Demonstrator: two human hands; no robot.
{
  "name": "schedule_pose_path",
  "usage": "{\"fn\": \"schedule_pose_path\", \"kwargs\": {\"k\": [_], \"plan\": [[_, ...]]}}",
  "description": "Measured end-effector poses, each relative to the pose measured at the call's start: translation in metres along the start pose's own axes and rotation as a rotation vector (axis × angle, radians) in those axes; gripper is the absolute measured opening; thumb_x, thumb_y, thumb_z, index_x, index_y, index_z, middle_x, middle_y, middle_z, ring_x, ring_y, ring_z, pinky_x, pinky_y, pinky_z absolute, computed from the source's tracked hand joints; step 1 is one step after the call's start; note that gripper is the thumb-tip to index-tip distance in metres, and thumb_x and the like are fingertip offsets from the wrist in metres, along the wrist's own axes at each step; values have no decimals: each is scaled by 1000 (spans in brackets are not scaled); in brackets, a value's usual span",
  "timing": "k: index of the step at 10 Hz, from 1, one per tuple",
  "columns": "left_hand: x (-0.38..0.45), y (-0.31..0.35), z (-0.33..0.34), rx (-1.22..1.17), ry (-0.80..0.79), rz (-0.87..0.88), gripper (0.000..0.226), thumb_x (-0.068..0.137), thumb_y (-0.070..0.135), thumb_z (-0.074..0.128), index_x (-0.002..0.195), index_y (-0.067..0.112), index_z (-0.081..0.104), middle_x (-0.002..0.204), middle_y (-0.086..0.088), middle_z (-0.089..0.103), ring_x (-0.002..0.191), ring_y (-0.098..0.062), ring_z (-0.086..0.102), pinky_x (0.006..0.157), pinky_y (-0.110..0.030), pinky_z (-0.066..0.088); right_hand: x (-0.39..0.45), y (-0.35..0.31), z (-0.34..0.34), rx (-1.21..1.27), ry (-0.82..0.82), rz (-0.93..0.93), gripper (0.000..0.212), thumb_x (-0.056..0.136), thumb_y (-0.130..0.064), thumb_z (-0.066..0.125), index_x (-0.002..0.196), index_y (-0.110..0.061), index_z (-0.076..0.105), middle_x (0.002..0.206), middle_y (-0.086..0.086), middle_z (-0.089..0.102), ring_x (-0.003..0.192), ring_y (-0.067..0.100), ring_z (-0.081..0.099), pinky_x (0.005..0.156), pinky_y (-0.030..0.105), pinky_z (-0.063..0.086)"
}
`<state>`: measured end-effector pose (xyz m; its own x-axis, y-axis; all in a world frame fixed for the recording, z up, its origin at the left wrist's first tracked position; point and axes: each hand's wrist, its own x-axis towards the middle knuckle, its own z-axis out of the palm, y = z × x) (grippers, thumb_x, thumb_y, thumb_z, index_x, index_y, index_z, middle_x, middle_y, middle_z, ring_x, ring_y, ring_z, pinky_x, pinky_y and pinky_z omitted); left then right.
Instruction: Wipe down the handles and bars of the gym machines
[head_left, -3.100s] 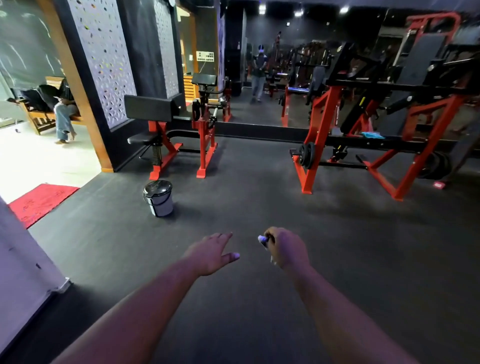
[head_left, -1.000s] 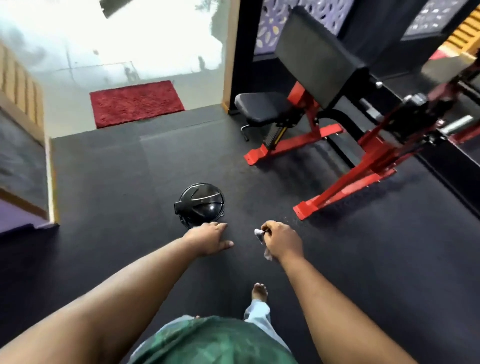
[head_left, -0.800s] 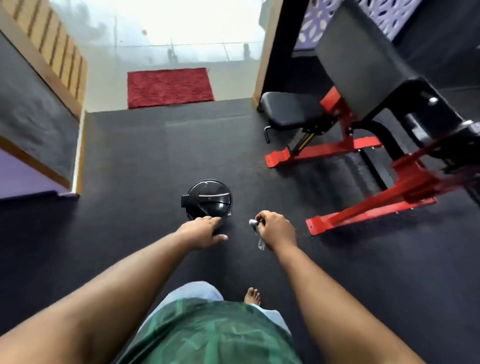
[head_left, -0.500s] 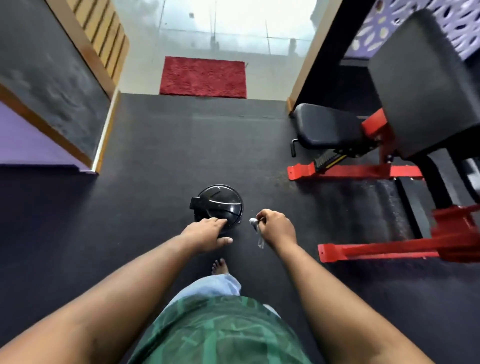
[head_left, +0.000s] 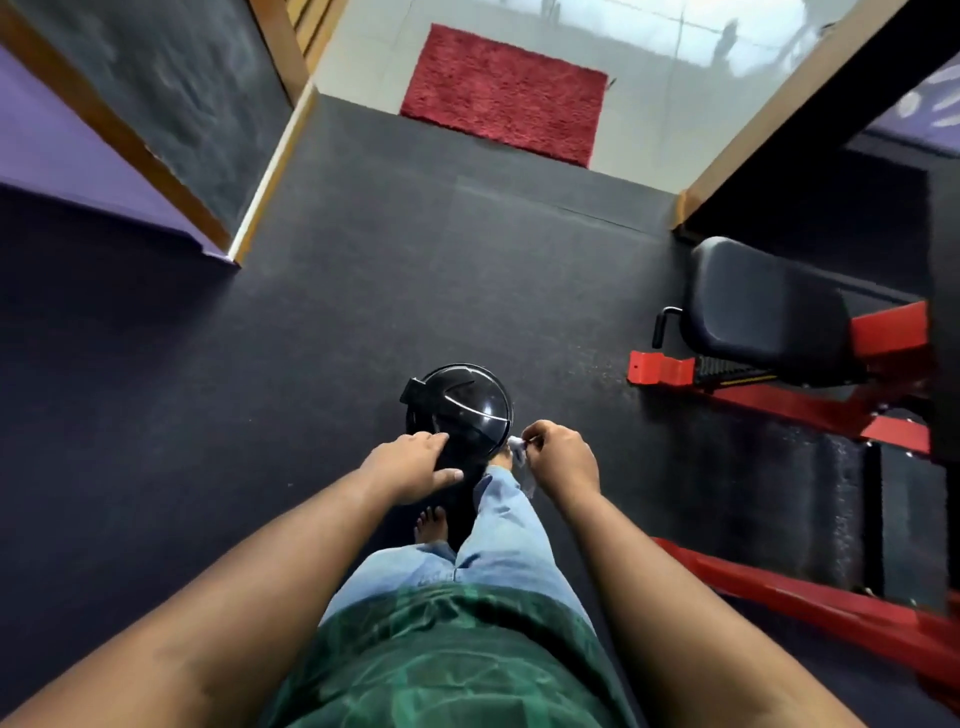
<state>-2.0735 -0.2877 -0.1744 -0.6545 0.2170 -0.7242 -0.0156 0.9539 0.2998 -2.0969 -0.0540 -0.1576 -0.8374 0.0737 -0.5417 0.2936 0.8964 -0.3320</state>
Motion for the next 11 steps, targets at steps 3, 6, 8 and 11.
{"fn": "schedule_pose_path", "kwargs": {"k": [3,6,8,11], "plan": [[36,-3,3,-75,-104,-127,78,97,66,50,160,26,27,159,0,42,142,-25,43,106,-49,45,58,5,11,-47,-174,-48,19,94,-38,58,103,-29,72,102,0,74,91,28,68,75,36,55],[64,8,4,-54,-143,-114,79,98,66,50,159,22,27,160,-3,41,143,-27,43,105,-50,47,100,17,28,72,-181,24,20,93,-23,57,104,-28,72,95,3,75,89,27,69,75,37,56],[65,6,9,-36,-168,-123,79,98,67,47,159,21,26,158,-4,41,142,-28,43,105,-51,46,123,11,39,140,-204,27,20,95,-29,62,113,-28,69,106,1,73,95,23,68,75,31,49],[44,16,-6,-46,-78,-102,76,99,64,49,159,23,27,159,-3,40,143,-28,43,107,-49,45,94,26,21,125,-153,28,21,95,-30,57,113,-30,68,110,-3,73,97,22,67,72,30,46]]}}
